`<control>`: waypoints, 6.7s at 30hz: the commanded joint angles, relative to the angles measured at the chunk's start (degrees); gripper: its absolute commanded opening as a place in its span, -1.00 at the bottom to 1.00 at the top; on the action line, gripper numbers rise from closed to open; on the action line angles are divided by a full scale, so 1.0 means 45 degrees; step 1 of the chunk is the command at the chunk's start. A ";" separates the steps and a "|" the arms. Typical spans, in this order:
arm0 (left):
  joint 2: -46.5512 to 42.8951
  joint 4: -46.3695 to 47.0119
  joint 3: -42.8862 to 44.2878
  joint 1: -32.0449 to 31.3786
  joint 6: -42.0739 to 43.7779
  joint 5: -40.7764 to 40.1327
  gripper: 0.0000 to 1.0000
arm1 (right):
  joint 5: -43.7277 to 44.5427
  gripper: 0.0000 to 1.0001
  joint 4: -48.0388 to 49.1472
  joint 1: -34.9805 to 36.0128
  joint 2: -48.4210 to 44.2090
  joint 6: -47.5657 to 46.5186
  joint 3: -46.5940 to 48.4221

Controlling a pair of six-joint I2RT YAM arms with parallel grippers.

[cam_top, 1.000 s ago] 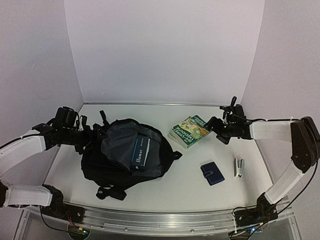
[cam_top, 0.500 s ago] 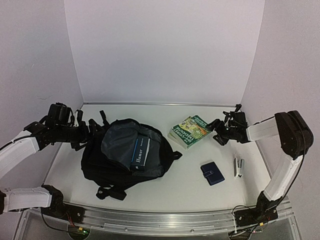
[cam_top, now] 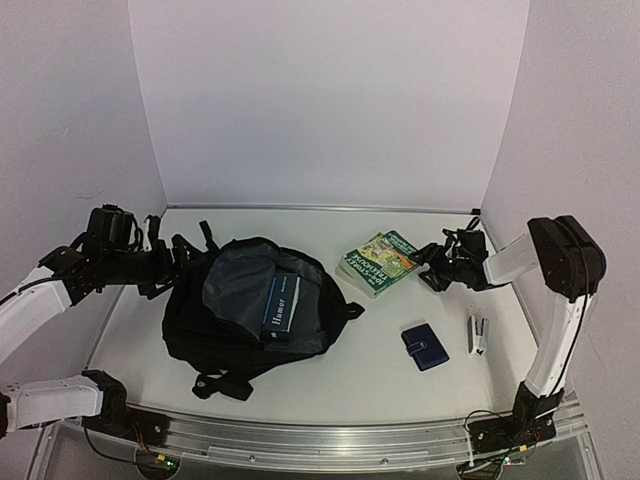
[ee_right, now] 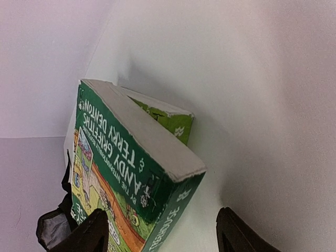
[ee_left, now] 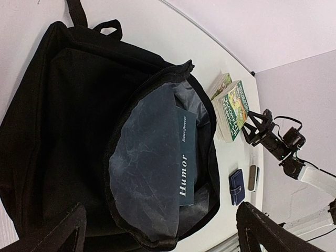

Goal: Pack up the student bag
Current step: Pick up the book from the center of the board, then place the book in the student bag.

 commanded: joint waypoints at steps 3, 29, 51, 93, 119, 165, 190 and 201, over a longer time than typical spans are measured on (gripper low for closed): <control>-0.0226 -0.0230 0.0266 0.0079 0.0090 -0.0233 0.99 | -0.0455 0.36 0.1496 -0.0150 0.0933 0.0406 0.0548; 0.0169 0.0284 0.0862 0.0079 0.0745 0.0420 0.99 | -0.1144 -0.70 0.5261 -0.0283 -0.1191 0.2387 -0.0482; 0.4758 1.0709 0.1765 -0.3743 -0.1862 0.1688 0.93 | 0.0715 -1.00 0.4570 0.1837 -0.7971 0.3483 -0.1226; 0.7977 1.4549 0.4226 -0.5945 -0.2425 0.1246 0.36 | 0.3499 -1.00 0.7113 0.5626 -0.8773 0.4600 -0.1758; 0.5075 1.0191 0.3307 -0.4538 -0.0303 0.4576 -1.00 | 0.3018 0.97 -0.0243 0.5120 -1.0093 -0.2571 -0.1447; 0.5004 0.3837 0.4478 -0.3555 0.2354 0.5824 0.35 | -0.5453 -1.00 0.3769 0.5665 -0.8017 0.0399 -0.1397; 0.4564 0.0570 0.0788 0.1713 0.1728 0.3584 0.71 | -0.1902 -1.00 -0.2583 0.4908 -0.8040 -0.0819 -0.0793; 0.5562 0.1616 0.0722 0.1711 0.1493 0.4503 0.11 | -0.1934 -1.00 -0.2787 0.4909 -0.7936 -0.0715 -0.0778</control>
